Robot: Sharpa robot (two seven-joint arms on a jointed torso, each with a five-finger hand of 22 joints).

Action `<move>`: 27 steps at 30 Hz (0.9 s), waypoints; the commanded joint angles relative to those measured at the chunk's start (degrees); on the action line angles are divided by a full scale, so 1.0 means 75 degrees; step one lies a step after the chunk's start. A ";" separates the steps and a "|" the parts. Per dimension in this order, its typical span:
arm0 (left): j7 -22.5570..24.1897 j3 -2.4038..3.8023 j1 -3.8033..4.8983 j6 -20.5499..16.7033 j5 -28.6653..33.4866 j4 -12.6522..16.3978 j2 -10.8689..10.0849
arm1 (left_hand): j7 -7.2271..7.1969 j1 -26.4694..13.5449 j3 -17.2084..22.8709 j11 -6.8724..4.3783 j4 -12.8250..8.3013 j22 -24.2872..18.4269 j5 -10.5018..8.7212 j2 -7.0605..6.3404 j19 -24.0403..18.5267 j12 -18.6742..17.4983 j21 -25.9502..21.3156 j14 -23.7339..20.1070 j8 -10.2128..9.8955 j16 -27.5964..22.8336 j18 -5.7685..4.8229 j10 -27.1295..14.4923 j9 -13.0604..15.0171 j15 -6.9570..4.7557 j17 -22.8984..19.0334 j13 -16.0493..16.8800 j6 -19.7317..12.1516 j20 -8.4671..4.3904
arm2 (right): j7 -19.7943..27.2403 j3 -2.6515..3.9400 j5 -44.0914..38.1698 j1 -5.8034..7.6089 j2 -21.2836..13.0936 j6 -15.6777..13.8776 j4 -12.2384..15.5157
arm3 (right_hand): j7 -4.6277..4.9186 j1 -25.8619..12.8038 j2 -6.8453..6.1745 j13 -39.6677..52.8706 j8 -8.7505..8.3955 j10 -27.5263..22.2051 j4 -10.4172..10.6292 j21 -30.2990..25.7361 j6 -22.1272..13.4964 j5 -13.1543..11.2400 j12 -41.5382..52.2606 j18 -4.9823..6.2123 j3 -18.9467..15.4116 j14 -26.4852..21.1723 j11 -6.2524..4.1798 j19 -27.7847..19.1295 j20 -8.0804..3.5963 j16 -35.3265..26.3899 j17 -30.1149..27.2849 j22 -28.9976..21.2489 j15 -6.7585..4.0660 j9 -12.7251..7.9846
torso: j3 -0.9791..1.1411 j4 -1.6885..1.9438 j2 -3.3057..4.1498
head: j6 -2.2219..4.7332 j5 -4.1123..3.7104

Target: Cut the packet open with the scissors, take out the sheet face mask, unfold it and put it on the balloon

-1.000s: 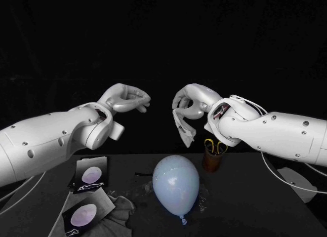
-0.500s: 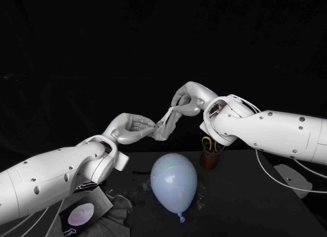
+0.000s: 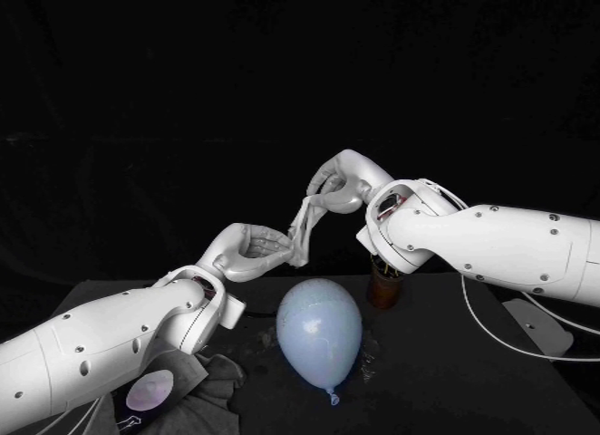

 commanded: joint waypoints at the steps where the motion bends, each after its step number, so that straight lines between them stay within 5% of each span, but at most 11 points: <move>1: -0.0253 0.0011 -0.0040 -0.0111 -0.0214 -0.0053 0.0122 | -0.0021 -0.0001 -0.0129 -0.0010 0.0067 -0.0140 -0.0021 0.0058 -0.0031 0.0050 -0.0188 -0.0073 0.0010 -0.0077 0.0108 0.0089 -0.0021 -0.0018 -0.0029 -0.0008 0.0082 0.0077 | 0.0137 0.0009 0.0528 -0.0004 -0.0014 -0.0499 0.0083 | 0.0003 0.0048 -0.0015 0.0022 0.0041 0.0350 -0.0022 0.0046 0.0051 0.0071 0.0020 0.0151 0.0105 0.0023 -0.0308 -0.0009 -0.0010 -0.0039 0.0014 0.0028 -0.0070 0.0002 | -0.0003 -0.0002 0.0002 | -0.0010 0.0017; 8: -0.0276 0.0018 -0.0155 -0.0284 -0.0236 -0.0088 0.0287 | -0.0040 0.0170 -0.0233 -0.0002 0.0183 -0.0413 -0.0021 0.0142 0.0000 -0.0028 -0.0531 -0.0207 -0.0052 -0.0277 0.0113 0.0082 -0.0107 0.0026 -0.0145 -0.0051 0.0100 0.0158 | 0.0272 0.0009 0.0842 -0.0040 -0.0008 -0.0590 0.0248 | -0.0004 -0.0013 -0.0088 0.0082 0.0038 0.0393 -0.0019 0.0100 0.0078 0.0258 -0.0039 0.0150 0.0216 0.0050 -0.0314 -0.0038 -0.0017 -0.0054 0.0031 0.0145 -0.0074 0.0000 | 0.0004 -0.0005 -0.0005 | -0.0015 0.0069; 13: -0.0508 0.0025 -0.0178 -0.0550 -0.0055 -0.0223 0.0377 | 0.0232 0.0349 -0.0661 0.0253 0.0283 -0.0693 -0.0018 0.0182 0.0071 -0.0294 -0.0865 -0.0625 -0.0404 -0.0615 0.0119 -0.0509 -0.0331 0.0252 -0.0421 -0.0107 -0.0329 0.0229 | 0.0544 0.0009 0.1056 -0.0070 0.0020 -0.0539 0.0297 | -0.0004 -0.0073 -0.0124 0.0118 0.0041 0.0417 0.0012 0.0125 0.0087 0.0424 -0.0069 0.0151 0.0215 0.0065 -0.0316 -0.0054 -0.0020 -0.0055 0.0046 0.0206 -0.0072 0.0005 | 0.0007 -0.0004 -0.0003 | 0.0024 0.0070; 15: -0.0648 0.0027 -0.0182 -0.0622 0.0070 -0.0296 0.0422 | 0.0354 0.0470 -0.0977 0.0337 0.0353 -0.0743 -0.0025 0.0327 0.0424 -0.0239 -0.0834 -0.0524 -0.0514 -0.0563 0.0129 -0.0775 -0.0417 0.0283 -0.0497 -0.0096 -0.0475 0.0128 | 0.0737 0.0009 0.1296 -0.0079 0.0049 -0.0462 0.0178 | -0.0009 -0.0058 -0.0129 0.0126 0.0041 0.0418 0.0000 0.0130 0.0087 0.0427 -0.0079 0.0151 0.0228 0.0064 -0.0319 -0.0060 -0.0022 -0.0058 0.0049 0.0221 -0.0078 0.0006 | 0.0003 -0.0012 -0.0004 | 0.0046 0.0056; 20: -0.0816 0.0030 -0.0187 -0.0668 0.0235 -0.0437 0.0523 | 0.0281 0.0650 -0.1073 0.0302 0.0379 -0.0825 -0.0022 0.0497 0.0550 -0.0188 -0.0903 -0.0501 -0.0472 -0.0582 0.0113 -0.0799 -0.0436 0.0264 -0.0561 -0.0089 -0.0373 0.0084 | 0.1039 0.0009 0.1911 -0.0093 0.0059 -0.0239 -0.0005 | -0.0003 -0.0053 -0.0125 0.0137 0.0032 0.0406 -0.0004 0.0125 0.0074 0.0378 -0.0104 0.0144 0.0250 0.0047 -0.0314 -0.0094 -0.0019 -0.0070 0.0052 0.0243 -0.0075 0.0004 | 0.0000 0.0010 -0.0004 | 0.0093 0.0077; 27: -0.0910 0.0034 -0.0188 -0.0623 0.0309 -0.0520 0.0627 | 0.0257 0.0748 -0.1354 0.0341 0.0517 -0.1040 -0.0023 0.0508 0.0156 -0.0211 -0.1367 -0.0972 -0.0511 -0.0645 0.0092 -0.0955 -0.0542 0.0369 -0.0849 -0.0105 -0.0360 0.0288 | 0.1263 0.0008 0.2228 -0.0105 0.0086 -0.0029 0.0005 | -0.0002 -0.0054 -0.0124 0.0139 0.0031 0.0405 -0.0003 0.0126 0.0073 0.0380 -0.0107 0.0143 0.0252 0.0046 -0.0313 -0.0096 -0.0018 -0.0071 0.0053 0.0247 -0.0074 0.0004 | 0.0004 -0.0001 -0.0002 | 0.0078 0.0086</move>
